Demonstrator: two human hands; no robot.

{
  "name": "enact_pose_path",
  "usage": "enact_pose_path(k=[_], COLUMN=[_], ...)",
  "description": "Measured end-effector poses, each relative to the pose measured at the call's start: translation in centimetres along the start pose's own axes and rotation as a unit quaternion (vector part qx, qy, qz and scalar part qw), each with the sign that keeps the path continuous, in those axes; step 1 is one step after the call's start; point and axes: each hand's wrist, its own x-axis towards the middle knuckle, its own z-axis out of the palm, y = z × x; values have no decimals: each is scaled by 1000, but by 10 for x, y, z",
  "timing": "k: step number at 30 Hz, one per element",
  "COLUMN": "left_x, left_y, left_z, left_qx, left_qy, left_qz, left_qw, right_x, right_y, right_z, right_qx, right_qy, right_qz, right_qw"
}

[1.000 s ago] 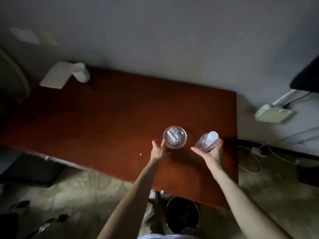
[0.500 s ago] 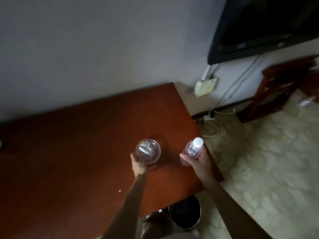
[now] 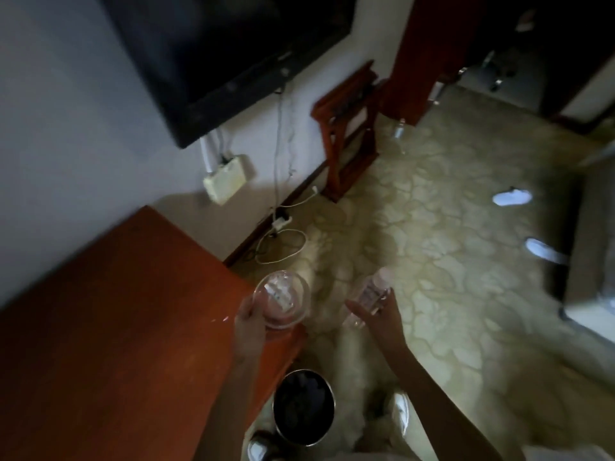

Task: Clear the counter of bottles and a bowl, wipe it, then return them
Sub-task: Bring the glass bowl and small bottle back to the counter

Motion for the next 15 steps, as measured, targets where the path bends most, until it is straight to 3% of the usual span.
enact_pose_path(k=[4,9,15], left_x=[-59,-53,-57], left_y=[72,76,99], left_z=[121,270,428], left_qx=[-1,35,70], left_qy=[-36,-65,-142], left_qz=[20,-14,16], left_qw=[999,997,987], right_x=[39,101,183], right_y=[24,52,40], right_z=[-80,-197,-320], right_qx=[29,47,44], right_qy=[33,69,136], right_qz=[26,56,48], right_qw=[999,995,989])
